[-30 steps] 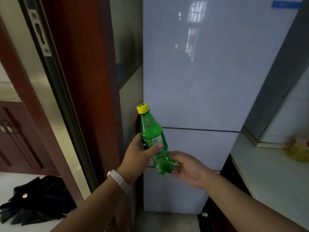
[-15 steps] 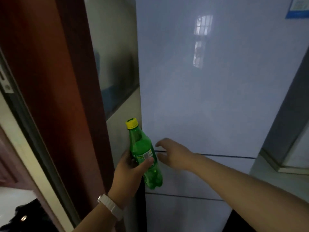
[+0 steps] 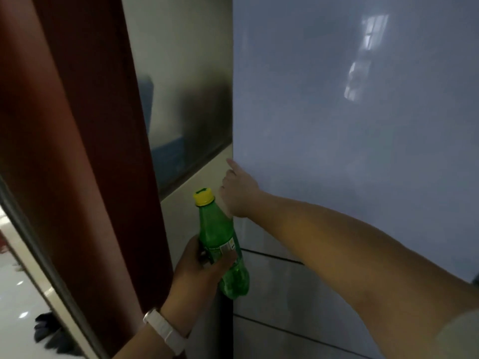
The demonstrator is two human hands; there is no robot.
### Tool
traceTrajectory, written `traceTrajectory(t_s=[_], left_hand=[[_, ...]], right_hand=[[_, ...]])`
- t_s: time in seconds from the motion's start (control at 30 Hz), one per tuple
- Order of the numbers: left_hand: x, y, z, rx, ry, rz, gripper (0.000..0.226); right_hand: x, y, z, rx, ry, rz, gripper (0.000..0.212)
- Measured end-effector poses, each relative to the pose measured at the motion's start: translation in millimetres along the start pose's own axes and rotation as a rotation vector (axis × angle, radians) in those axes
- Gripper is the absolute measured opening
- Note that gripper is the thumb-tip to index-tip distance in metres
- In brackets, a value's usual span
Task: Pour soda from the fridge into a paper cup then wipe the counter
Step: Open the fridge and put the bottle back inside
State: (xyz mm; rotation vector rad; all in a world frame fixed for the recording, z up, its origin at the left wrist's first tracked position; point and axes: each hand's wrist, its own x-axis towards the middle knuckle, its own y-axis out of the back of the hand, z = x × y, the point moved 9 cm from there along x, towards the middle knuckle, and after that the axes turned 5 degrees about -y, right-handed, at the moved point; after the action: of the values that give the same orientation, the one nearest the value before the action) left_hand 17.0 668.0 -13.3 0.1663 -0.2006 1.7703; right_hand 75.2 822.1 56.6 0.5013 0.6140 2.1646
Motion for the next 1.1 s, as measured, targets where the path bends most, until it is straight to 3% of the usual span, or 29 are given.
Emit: traceTrajectory(t_s=[0.13, 0.37, 0.47, 0.83, 0.93, 1.03, 1.1], left_hand=[[4.7, 2.9, 0.7, -0.028, 0.005, 0.017, 0.043], [-8.0, 7.4, 10.6, -0.021, -0.017, 0.01, 0.062], [-20.4, 16.1, 15.2, 0.02, -0.035, -0.02, 0.047], [-89.2, 67.6, 30.8, -0.033, -0.064, -0.053, 0.038], [-105.2, 76.0, 33.3, -0.06, -0.071, -0.109, 0.038], [-115.0, 81.5, 37.4, -0.073, -0.068, -0.148, 0.057], [-121.4, 80.8, 39.9, -0.074, -0.062, -0.168, 0.058]], right_hand=[[3.6, -12.7, -9.3, -0.152, 0.042, -0.122, 0.041], [-1.4, -11.6, -9.5, -0.145, 0.028, -0.059, 0.038], [-10.2, 2.4, -21.5, -0.135, 0.037, -0.043, 0.038], [-134.6, 96.2, -59.2, 0.166, 0.115, 0.428, 0.027], [-175.9, 114.4, -65.6, 0.221, 0.096, 0.452, 0.023], [-213.2, 130.0, -69.0, 0.234, 0.062, 0.514, 0.02], [-236.6, 138.0, -69.7, 0.249, 0.06, 0.526, 0.02]])
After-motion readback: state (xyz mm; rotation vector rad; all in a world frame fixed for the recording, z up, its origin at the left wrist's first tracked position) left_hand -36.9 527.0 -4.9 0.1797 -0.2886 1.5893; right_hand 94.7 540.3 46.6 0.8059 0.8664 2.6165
